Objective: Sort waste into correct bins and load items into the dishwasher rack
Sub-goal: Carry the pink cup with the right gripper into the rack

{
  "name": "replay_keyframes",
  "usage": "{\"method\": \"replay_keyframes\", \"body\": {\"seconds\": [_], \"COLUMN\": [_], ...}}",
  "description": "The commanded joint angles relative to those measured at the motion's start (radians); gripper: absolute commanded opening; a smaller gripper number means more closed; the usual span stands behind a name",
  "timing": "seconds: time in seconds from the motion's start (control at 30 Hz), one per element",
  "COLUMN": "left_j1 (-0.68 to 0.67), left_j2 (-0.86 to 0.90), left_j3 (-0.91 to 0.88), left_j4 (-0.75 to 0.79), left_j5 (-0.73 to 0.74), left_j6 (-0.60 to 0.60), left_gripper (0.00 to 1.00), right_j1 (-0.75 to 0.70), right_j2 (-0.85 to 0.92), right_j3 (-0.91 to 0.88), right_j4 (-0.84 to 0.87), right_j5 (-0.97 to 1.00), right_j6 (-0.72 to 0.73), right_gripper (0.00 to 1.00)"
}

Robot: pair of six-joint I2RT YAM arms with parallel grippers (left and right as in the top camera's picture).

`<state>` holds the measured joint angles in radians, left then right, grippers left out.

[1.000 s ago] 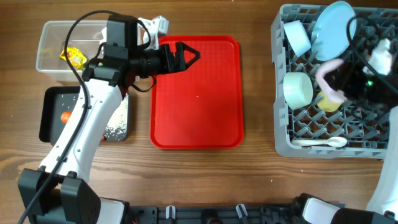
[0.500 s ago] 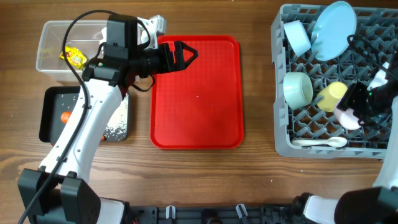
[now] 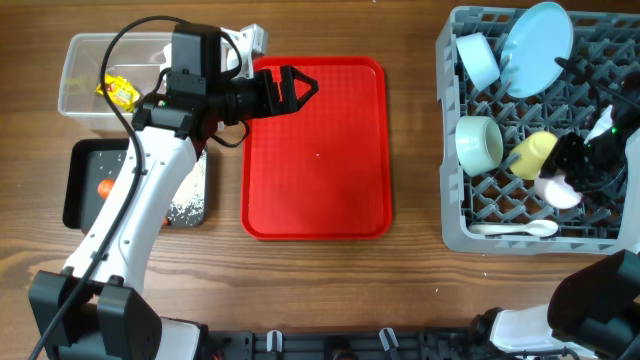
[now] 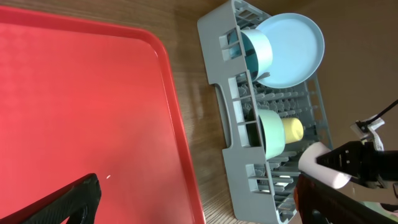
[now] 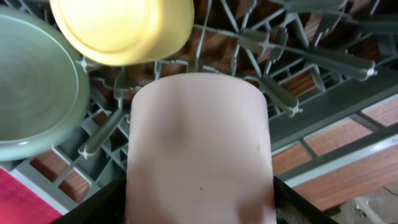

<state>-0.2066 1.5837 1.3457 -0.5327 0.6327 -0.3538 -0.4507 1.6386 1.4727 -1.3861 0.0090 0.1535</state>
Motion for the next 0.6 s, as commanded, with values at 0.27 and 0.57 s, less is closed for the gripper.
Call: {"method": "replay_keyframes", "body": {"seconds": [0.27, 0.57], "left_j1": [0.001, 0.001], "left_j2": [-0.017, -0.017], "left_j3": [0.003, 0.003], "left_j4": [0.0, 0.0], "left_j5": [-0.006, -0.006], "left_j6": [0.008, 0.008], "left_gripper": [1.0, 1.0], "right_j1": [-0.008, -0.008], "right_j2": [0.046, 0.047], "right_j3": [0.009, 0.008], "right_j4": [-0.039, -0.096], "right_j5": [-0.055, -0.055], "right_j6": [-0.045, -0.041], "right_gripper": [0.55, 0.55]}}
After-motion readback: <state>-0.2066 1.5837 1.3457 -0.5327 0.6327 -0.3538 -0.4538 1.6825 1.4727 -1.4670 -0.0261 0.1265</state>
